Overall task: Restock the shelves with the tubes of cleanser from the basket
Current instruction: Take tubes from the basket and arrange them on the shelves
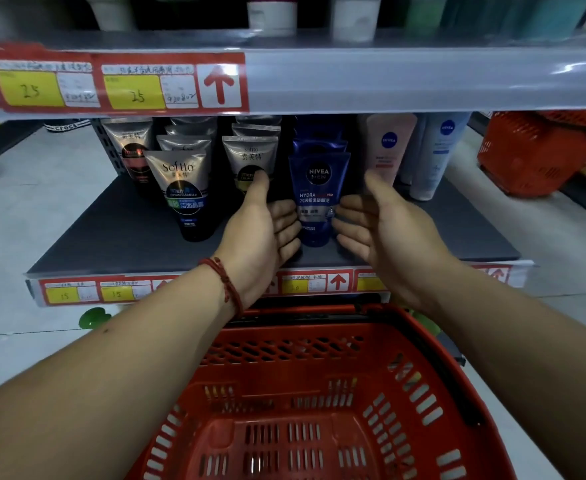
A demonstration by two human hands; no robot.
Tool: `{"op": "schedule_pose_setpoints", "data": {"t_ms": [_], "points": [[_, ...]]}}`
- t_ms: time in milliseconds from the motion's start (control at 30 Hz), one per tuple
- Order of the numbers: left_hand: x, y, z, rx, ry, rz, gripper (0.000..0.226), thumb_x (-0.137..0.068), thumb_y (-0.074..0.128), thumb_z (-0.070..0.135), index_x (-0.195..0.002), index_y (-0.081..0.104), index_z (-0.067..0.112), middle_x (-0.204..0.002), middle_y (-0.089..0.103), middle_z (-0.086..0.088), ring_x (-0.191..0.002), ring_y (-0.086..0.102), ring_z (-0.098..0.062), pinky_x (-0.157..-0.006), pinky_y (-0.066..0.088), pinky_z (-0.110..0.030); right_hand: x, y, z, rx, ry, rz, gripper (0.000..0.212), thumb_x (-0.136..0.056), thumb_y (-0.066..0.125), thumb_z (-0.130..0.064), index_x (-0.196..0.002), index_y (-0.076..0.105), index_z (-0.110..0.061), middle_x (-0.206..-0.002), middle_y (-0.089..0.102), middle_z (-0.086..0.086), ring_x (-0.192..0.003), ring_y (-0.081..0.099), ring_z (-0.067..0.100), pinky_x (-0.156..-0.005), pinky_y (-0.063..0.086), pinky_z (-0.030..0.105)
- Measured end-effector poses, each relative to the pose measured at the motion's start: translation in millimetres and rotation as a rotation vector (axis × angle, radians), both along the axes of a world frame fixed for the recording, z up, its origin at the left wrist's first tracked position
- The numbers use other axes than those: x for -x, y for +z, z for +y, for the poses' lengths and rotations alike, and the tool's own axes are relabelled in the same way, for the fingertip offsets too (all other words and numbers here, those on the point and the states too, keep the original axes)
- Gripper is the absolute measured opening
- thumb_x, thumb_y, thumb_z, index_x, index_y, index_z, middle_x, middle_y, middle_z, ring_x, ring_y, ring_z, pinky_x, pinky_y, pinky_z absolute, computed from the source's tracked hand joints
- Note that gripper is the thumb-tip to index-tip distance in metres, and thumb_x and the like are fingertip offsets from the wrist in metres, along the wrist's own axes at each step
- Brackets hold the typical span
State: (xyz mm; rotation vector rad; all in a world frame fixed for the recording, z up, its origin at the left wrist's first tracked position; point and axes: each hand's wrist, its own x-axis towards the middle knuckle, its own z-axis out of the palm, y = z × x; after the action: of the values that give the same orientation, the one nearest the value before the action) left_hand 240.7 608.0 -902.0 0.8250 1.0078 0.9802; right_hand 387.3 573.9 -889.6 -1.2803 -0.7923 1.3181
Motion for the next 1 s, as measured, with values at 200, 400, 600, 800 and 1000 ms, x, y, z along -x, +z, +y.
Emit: {"op": "schedule_pose_setpoints", "data": {"t_ms": [200,400,600,800,1000], "points": [[0.1,-2.1,8.3,0.002,-0.007,0.010,0.081,-0.099,0.026,0.067,-0.146,0.046,0.004,-0.150,0.050,-0.014,-0.135,0.051,-0.022,-0.113,0.040,-0.036,1.4,-2.1,2.7,-0.030,0.001,-0.029,0.044,-0.101,0.049,-0.048,-0.121,0.064,-0.012,-0.123,0.069,0.007,-0.117,0.065,0.017,-0.108,0.048,0.036],[-7.3,-3.1,11.1,0.002,-0.011,-0.008,0.081,-0.099,0.026,0.066,-0.147,0.044,0.004,-0.150,0.049,-0.015,-0.136,0.050,-0.023,-0.113,0.039,-0.037,-3.1,-3.4,7.8,-0.043,-0.036,-0.025,0.028,-0.100,0.051,-0.046,-0.094,0.064,-0.022,-0.103,0.070,-0.003,-0.107,0.067,0.011,-0.106,0.049,0.034],[-5.4,-3.7,12.4,0.004,-0.009,-0.016,0.081,-0.099,0.026,0.066,-0.146,0.045,0.003,-0.149,0.050,-0.016,-0.134,0.052,-0.023,-0.112,0.040,-0.037,-2.0,-2.0,7.5,-0.052,-0.044,-0.019,0.028,-0.100,0.054,-0.043,-0.088,0.065,-0.020,-0.093,0.073,-0.006,-0.102,0.069,0.009,-0.102,0.052,0.032],[0.8,-4.0,14.2,0.008,0.010,-0.020,0.081,-0.098,0.028,0.067,-0.144,0.049,0.003,-0.147,0.052,-0.016,-0.132,0.054,-0.023,-0.111,0.042,-0.037,3.4,-2.2,5.7,-0.046,-0.038,-0.038,0.030,-0.098,0.055,-0.046,-0.090,0.066,-0.019,-0.099,0.074,0.000,-0.106,0.070,0.015,-0.102,0.053,0.035],[3.5,-6.0,14.4,0.023,0.002,-0.006,0.077,-0.098,0.029,0.067,-0.132,0.057,0.004,-0.144,0.055,-0.016,-0.129,0.056,-0.024,-0.110,0.042,-0.038,3.6,-3.4,6.5,-0.050,-0.076,-0.039,0.035,-0.100,0.053,-0.044,-0.095,0.068,-0.012,-0.103,0.075,0.009,-0.106,0.071,0.019,-0.101,0.054,0.037]]}}
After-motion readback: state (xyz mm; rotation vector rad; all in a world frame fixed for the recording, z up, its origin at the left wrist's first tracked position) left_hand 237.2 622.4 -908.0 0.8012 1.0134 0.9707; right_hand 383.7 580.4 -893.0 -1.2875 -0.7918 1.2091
